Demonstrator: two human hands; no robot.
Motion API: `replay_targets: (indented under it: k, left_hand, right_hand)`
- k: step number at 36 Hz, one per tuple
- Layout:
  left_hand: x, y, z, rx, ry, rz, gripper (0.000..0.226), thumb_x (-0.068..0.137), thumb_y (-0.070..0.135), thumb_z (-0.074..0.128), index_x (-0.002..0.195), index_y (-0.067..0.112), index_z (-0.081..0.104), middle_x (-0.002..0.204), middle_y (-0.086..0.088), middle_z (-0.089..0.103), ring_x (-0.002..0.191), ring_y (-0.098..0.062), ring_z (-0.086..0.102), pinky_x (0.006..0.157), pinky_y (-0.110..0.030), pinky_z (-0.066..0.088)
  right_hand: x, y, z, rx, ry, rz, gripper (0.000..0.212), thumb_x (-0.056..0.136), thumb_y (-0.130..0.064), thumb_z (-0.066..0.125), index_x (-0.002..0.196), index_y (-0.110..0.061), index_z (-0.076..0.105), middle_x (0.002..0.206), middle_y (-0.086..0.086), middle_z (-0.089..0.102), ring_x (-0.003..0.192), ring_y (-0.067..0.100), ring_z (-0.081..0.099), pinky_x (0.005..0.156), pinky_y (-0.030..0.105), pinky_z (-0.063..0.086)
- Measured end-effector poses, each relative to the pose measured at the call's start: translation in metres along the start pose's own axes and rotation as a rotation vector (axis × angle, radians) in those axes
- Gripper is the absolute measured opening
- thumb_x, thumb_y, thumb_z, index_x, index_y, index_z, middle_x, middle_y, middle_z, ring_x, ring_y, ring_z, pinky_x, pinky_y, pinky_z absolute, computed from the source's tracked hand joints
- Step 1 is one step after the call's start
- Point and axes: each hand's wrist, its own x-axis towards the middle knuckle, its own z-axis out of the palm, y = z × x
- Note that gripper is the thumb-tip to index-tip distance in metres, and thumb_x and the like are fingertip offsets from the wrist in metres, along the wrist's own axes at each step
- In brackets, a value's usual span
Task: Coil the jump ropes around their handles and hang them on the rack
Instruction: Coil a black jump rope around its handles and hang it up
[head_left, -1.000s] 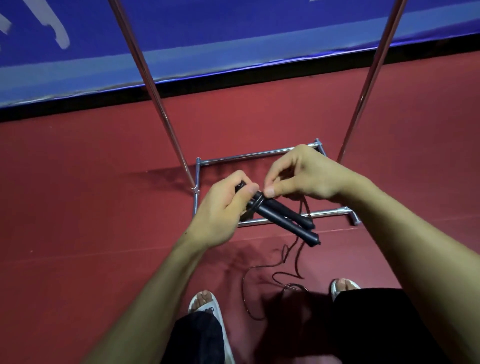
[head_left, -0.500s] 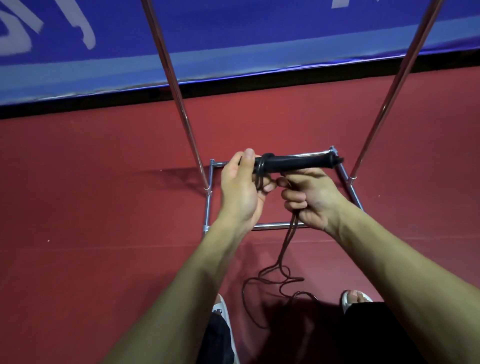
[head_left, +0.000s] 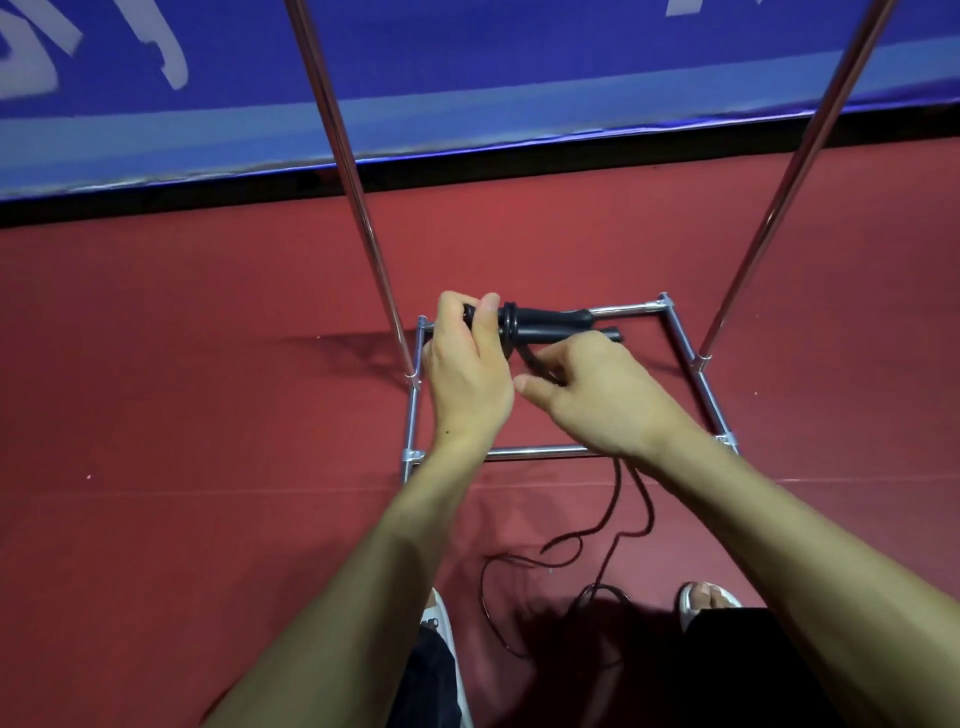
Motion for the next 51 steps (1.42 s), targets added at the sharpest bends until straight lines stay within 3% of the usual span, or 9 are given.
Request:
replay_targets:
  k: [6, 12, 16, 21, 25, 31, 38, 44, 51]
  left_hand:
    - [-0.002, -0.004, -0.005, 0.101, -0.110, 0.130, 0.018, 0.097, 0.024, 0.046, 0.081, 0.016, 0.043, 0.053, 0.013, 0.040, 0.054, -0.012, 0.038, 0.059, -0.028, 0.022]
    - [-0.008, -0.011, -0.013, 0.154, -0.318, 0.129, 0.022, 0.100, 0.016, 0.049, 0.079, 0.018, 0.044, 0.053, 0.012, 0.043, 0.053, -0.001, 0.045, 0.053, -0.023, 0.027]
    - [-0.013, -0.010, -0.017, 0.134, -0.357, 0.155, 0.024, 0.100, 0.018, 0.048, 0.077, 0.019, 0.043, 0.051, 0.011, 0.042, 0.051, -0.004, 0.044, 0.053, -0.016, 0.031]
    - [-0.009, -0.013, -0.020, 0.146, -0.370, 0.152, 0.028, 0.100, 0.017, 0.049, 0.074, 0.026, 0.041, 0.048, 0.012, 0.042, 0.050, -0.004, 0.043, 0.051, -0.016, 0.030]
    - [-0.012, -0.014, -0.019, 0.148, -0.423, 0.138, 0.025, 0.099, 0.023, 0.048, 0.075, 0.027, 0.042, 0.050, 0.010, 0.043, 0.051, -0.007, 0.042, 0.054, -0.025, 0.031]
    - [-0.016, -0.010, -0.020, 0.047, -0.547, 0.064, 0.022, 0.094, 0.033, 0.046, 0.073, 0.026, 0.046, 0.054, 0.007, 0.049, 0.052, -0.013, 0.043, 0.056, -0.034, 0.039]
    - [-0.016, -0.005, -0.028, -0.379, -0.519, -0.215, 0.025, 0.097, 0.022, 0.048, 0.076, 0.010, 0.049, 0.050, 0.005, 0.046, 0.045, -0.012, 0.041, 0.047, -0.024, 0.041]
    - [-0.010, -0.004, -0.030, -0.587, -0.477, -0.271, 0.026, 0.093, 0.024, 0.045, 0.072, 0.009, 0.042, 0.049, 0.008, 0.041, 0.043, -0.009, 0.032, 0.044, -0.022, 0.032]
    - [-0.021, 0.005, -0.027, -0.622, -0.593, -0.274, 0.028, 0.093, 0.027, 0.050, 0.075, 0.008, 0.045, 0.052, 0.004, 0.044, 0.041, -0.010, 0.038, 0.044, -0.022, 0.034]
  right_hand:
    - [0.001, 0.010, -0.016, -0.244, 0.078, -0.109, 0.031, 0.095, -0.028, 0.059, 0.064, -0.024, 0.054, 0.066, 0.003, 0.061, 0.068, 0.026, 0.056, 0.066, 0.036, 0.043]
    - [0.008, 0.018, -0.034, -0.133, 0.294, -0.222, 0.011, 0.091, -0.029, 0.066, 0.086, -0.020, 0.069, 0.069, 0.001, 0.061, 0.069, 0.023, 0.054, 0.067, 0.036, 0.044]
    - [0.012, 0.019, -0.046, 0.049, 0.128, -0.254, 0.016, 0.089, -0.028, 0.070, 0.077, -0.020, 0.063, 0.065, -0.001, 0.060, 0.047, 0.004, 0.049, 0.050, 0.019, 0.039]
    - [0.014, 0.025, -0.051, -0.093, -0.065, -0.305, 0.028, 0.066, -0.026, 0.089, 0.073, -0.025, 0.062, 0.077, -0.007, 0.062, 0.061, -0.005, 0.054, 0.057, 0.009, 0.035]
    - [0.016, 0.033, -0.053, -0.209, -0.098, -0.349, 0.018, 0.073, -0.025, 0.084, 0.071, -0.023, 0.067, 0.071, -0.005, 0.064, 0.064, 0.010, 0.057, 0.061, 0.026, 0.041]
    - [0.018, 0.040, -0.047, -0.235, -0.008, -0.418, 0.013, 0.083, -0.035, 0.074, 0.082, -0.022, 0.071, 0.066, -0.009, 0.063, 0.063, -0.003, 0.054, 0.064, 0.030, 0.048]
    - [0.020, 0.038, -0.043, 0.191, -0.068, -0.347, 0.011, 0.081, -0.017, 0.077, 0.075, -0.010, 0.071, 0.064, -0.007, 0.066, 0.053, 0.001, 0.054, 0.053, 0.011, 0.039]
    - [0.020, 0.041, -0.041, 0.534, -0.169, -0.293, 0.013, 0.069, -0.025, 0.083, 0.071, -0.015, 0.075, 0.070, 0.010, 0.066, 0.065, 0.018, 0.054, 0.062, 0.031, 0.043]
    - [0.023, 0.047, -0.041, 0.766, -0.279, -0.252, 0.011, 0.072, -0.009, 0.078, 0.068, -0.017, 0.073, 0.053, 0.005, 0.052, 0.042, 0.010, 0.038, 0.040, 0.018, 0.029]
